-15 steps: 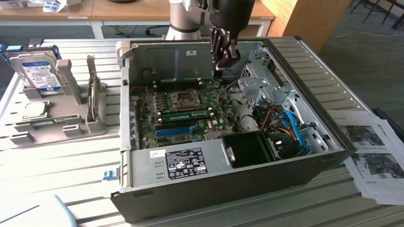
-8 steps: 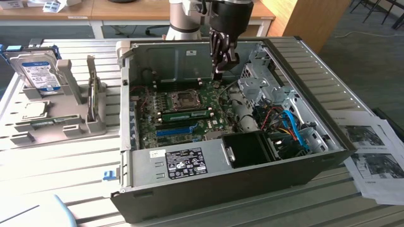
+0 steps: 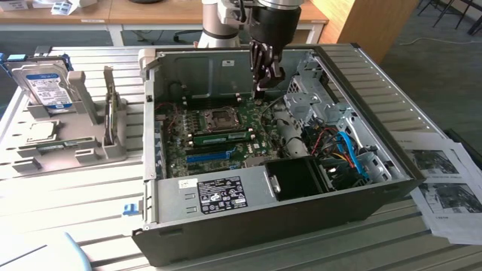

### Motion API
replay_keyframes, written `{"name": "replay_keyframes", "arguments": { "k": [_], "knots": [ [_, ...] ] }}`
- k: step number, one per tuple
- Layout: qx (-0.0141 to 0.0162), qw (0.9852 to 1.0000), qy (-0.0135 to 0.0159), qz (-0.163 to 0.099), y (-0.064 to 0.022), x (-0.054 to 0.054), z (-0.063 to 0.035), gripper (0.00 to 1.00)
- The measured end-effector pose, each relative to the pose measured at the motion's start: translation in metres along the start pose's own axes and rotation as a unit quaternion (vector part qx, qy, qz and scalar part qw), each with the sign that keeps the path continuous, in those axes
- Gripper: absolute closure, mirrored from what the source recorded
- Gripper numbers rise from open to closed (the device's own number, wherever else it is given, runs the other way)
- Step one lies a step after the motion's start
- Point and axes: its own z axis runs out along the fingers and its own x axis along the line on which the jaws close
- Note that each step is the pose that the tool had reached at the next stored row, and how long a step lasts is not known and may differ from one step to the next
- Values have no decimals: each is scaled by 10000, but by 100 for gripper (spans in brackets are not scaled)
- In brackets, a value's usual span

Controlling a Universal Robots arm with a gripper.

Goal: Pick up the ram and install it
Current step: 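Press down the ram until it locks into place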

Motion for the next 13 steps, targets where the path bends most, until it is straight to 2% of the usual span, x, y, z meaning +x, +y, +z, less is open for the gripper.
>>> {"name": "replay_keyframes", "arguments": {
  "k": [7,13],
  "knots": [
    [2,10000,53,1,-1,-3,52,91],
    [3,10000,81,2,-3,-7,108,91]
  ]
}}
